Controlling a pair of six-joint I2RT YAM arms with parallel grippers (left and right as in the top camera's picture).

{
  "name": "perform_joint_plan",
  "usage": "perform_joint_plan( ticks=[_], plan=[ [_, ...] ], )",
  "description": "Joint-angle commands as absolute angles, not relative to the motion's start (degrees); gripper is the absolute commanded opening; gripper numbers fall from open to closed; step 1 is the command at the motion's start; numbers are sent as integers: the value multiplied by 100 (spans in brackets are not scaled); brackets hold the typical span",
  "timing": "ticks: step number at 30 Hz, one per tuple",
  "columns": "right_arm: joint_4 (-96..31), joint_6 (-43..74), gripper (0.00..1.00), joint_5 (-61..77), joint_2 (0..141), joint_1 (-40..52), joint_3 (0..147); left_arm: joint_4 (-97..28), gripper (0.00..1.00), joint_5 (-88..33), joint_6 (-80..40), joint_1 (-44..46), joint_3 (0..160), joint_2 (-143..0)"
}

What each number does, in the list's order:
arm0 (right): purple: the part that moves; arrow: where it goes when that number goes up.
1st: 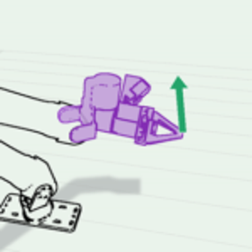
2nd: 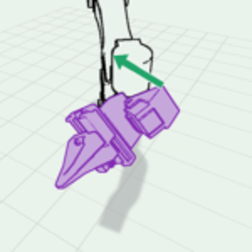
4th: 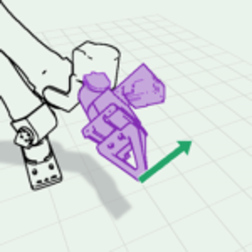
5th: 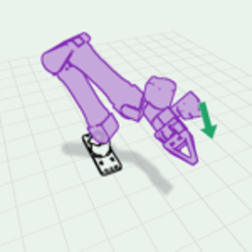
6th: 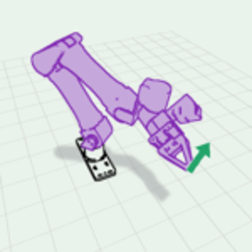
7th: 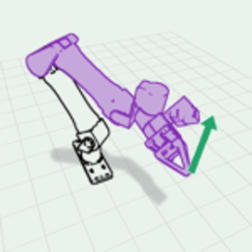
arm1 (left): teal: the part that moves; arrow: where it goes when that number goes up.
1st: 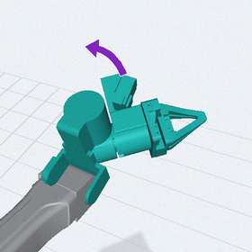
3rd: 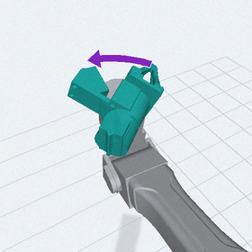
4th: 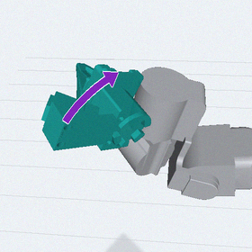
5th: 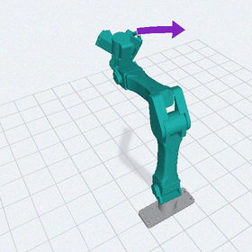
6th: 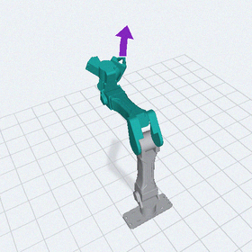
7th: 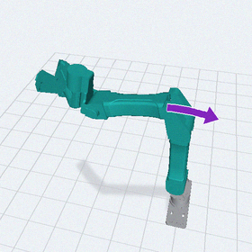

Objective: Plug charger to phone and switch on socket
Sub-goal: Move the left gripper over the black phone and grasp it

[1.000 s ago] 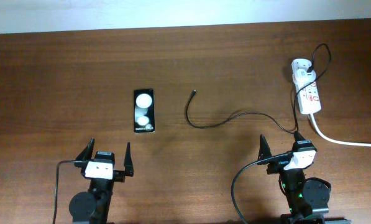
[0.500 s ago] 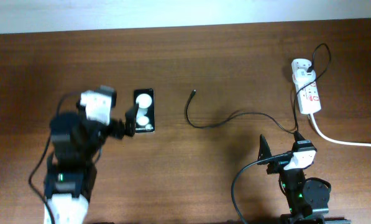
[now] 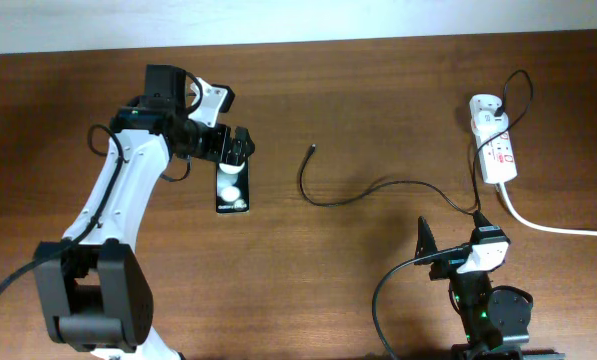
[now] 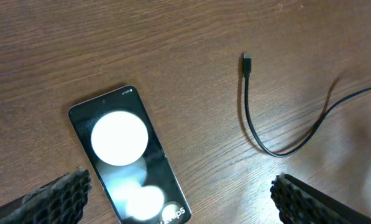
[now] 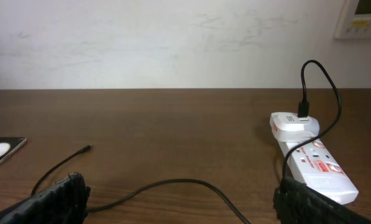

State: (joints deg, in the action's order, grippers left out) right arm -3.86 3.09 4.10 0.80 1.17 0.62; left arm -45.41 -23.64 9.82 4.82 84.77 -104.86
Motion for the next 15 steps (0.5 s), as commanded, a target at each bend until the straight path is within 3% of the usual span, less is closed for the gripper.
perform_joint_plan(
  ticks=[1, 2, 5, 8, 11, 15],
  plan=[
    [-412, 342, 99, 443, 43, 154, 32, -4322, 99, -1566, 189, 652, 8619, -10628],
    [-412, 342, 99, 443, 43, 154, 32, -4482, 99, -1048, -93, 810, 8809, -10669],
    [-412, 342, 99, 443, 43, 154, 32, -5406, 99, -1004, -475, 932, 9771, -11137],
    [-412, 342, 99, 443, 43, 154, 32, -6104, 93, -292, -985, 1085, 10029, -11638],
    [-414, 342, 99, 443, 43, 154, 32, -6359, 99, -252, -1562, 1133, 10022, -12125],
    [-414, 340, 99, 440, 43, 154, 32, -6390, 99, -272, -1734, 1160, 9966, -12658]
  ],
)
